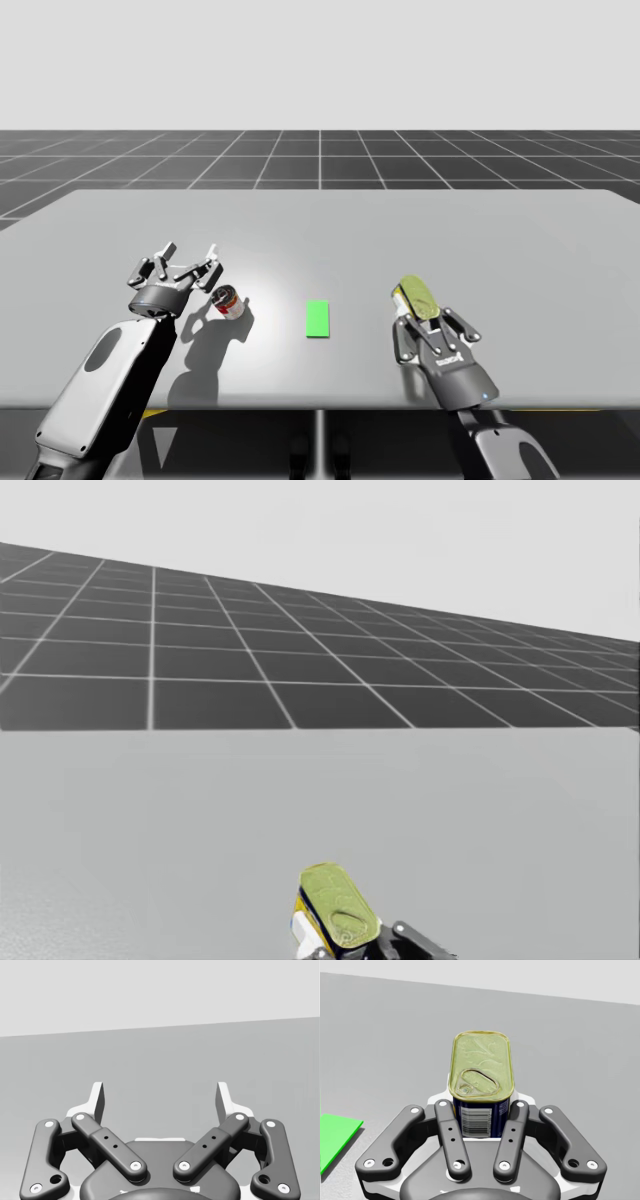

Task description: Look at the card. If it is red, pick the object on the left. If it is green, pick the object on the right.

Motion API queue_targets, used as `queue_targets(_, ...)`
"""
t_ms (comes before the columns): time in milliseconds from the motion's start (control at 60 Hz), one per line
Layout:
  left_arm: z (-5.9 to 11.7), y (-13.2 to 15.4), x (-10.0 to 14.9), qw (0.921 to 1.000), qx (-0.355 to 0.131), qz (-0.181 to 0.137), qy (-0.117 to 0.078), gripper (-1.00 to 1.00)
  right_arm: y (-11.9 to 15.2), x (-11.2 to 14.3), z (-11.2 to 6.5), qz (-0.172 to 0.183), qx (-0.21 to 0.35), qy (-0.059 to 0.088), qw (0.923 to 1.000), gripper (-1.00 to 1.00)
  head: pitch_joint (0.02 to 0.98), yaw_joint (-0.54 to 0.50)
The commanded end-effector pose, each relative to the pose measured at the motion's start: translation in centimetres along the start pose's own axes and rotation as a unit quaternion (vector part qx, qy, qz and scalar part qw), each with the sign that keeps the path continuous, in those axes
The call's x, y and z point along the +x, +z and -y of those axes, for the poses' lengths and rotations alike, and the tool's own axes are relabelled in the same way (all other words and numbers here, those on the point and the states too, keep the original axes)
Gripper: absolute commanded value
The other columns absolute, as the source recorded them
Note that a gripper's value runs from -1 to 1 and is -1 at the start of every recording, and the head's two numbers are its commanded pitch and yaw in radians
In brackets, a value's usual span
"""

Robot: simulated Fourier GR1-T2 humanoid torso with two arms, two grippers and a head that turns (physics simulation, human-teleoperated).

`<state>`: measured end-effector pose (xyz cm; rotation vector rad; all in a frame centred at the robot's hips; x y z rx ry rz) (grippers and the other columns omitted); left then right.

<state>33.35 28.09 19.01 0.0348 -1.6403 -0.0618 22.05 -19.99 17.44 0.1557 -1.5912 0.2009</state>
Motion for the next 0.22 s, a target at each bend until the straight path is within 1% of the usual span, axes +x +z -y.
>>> queue_targets(17, 0.0, 0.0, 0.0, 1.0000, 0.000, 0.000, 0.000, -1.00, -1.9, 7.6, 1.5, 0.097, -0.053, 0.007, 0.9938, 1.00, 0.429, -0.35)
queue_targets(33, 0.0, 0.0, 0.0, 1.0000, 0.000, 0.000, 0.000, -1.00, -2.0, 8.3, 1.5, 0.105, -0.054, 0.009, 0.9930, 1.00, 0.429, -0.35)
queue_targets(83, 0.0, 0.0, 0.0, 1.0000, 0.000, 0.000, 0.000, -1.00, -2.0, 9.3, 1.6, 0.116, -0.054, 0.010, 0.9917, 1.00, 0.428, -0.35)
queue_targets(117, 0.0, 0.0, 0.0, 1.0000, 0.000, 0.000, 0.000, -1.00, -1.9, 10.6, 1.5, 0.130, -0.053, 0.014, 0.9899, 1.00, 0.426, -0.35)
queue_targets(217, -0.2, 0.0, 0.1, 1.0000, 0.002, 0.003, 0.001, -1.00, -1.7, 13.1, 1.4, 0.157, -0.052, 0.020, 0.9860, 1.00, 0.426, -0.36)
